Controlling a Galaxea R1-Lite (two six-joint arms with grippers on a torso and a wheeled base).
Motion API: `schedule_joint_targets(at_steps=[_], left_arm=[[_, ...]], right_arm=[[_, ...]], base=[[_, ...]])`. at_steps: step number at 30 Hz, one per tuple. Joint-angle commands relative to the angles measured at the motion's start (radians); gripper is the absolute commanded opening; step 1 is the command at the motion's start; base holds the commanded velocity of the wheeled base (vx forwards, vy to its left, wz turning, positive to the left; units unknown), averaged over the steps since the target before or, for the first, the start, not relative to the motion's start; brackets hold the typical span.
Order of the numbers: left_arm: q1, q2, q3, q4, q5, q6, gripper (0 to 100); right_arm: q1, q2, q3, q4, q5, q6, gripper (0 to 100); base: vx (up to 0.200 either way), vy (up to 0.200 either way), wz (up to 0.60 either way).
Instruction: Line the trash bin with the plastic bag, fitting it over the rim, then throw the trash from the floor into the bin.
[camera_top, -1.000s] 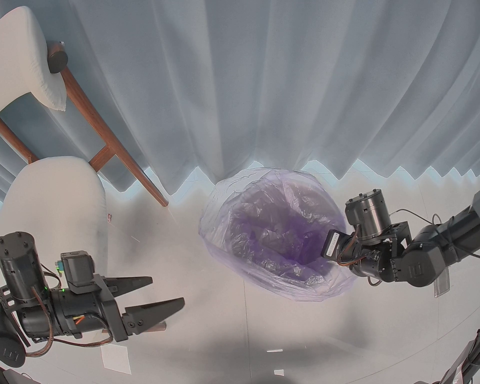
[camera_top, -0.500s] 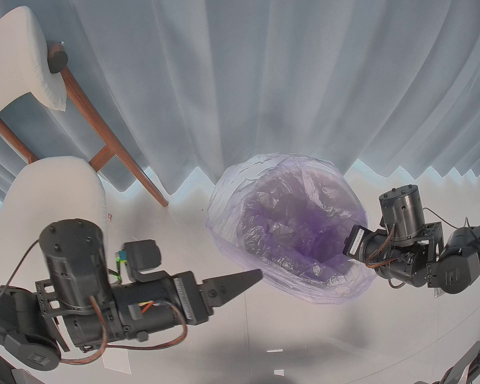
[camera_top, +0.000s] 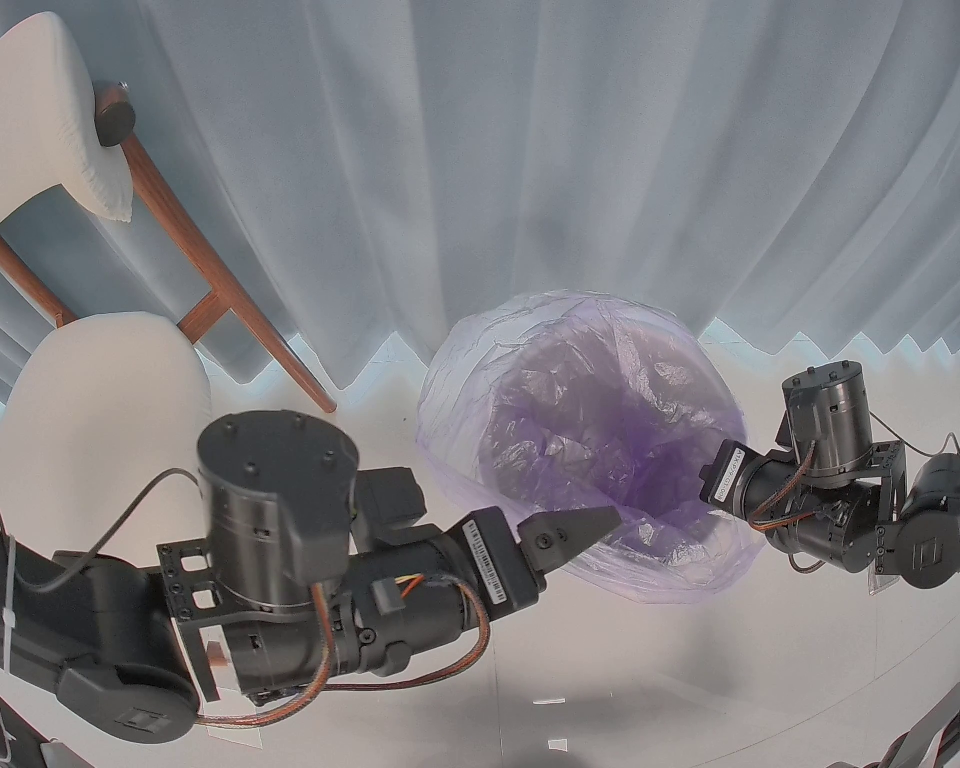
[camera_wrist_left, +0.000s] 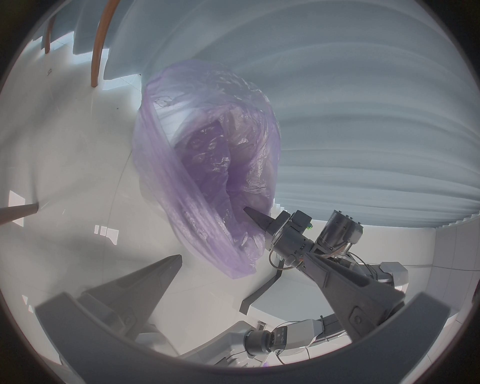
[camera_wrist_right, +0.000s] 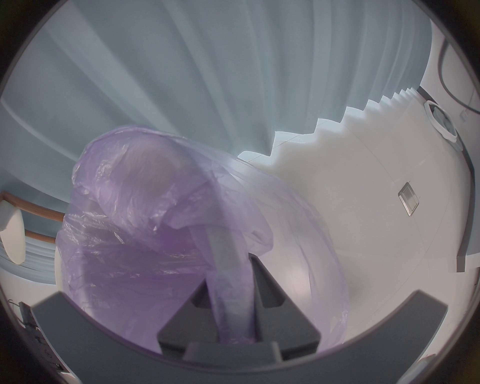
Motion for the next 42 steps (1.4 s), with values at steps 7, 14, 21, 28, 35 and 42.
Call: schedule_joint_targets(at_steps=[7,14,21,28,35,42], left_arm=[[-0.001,0.079,-0.091,0.012,0.012,-0.002,100],[0.002,0.087,-0.134,0.012,0.03,-0.029,100],[0.004,0.095,-0.142,0.012,0.043,-0.033,100],[0.002,0.118,-0.154,0.015,0.05,-0.031,0],[0.004,0.09,-0.154,0.056,0.076,-0.019,0],[0.009,-0.001,-0.128,0.142,0.106,-0.011,0]], right_arm=[[0.001,-0.031,0.003,-0.001,0.0,-0.001,0],[0.001,-0.034,0.014,-0.001,0.0,-0.001,0],[0.005,-0.042,0.022,-0.004,0.0,-0.003,0],[0.004,-0.056,0.02,-0.004,0.0,-0.003,0],[-0.001,-0.057,0.011,-0.005,0.0,0.019,0],[-0.024,-0.059,-0.003,0.001,0.002,0.071,0]], base=[[0.0,0.0,0.0],[0.0,0.0,0.0],[0.0,0.0,0.0],[0.0,0.0,0.0],[0.0,0.0,0.0],[0.0,0.0,0.0]])
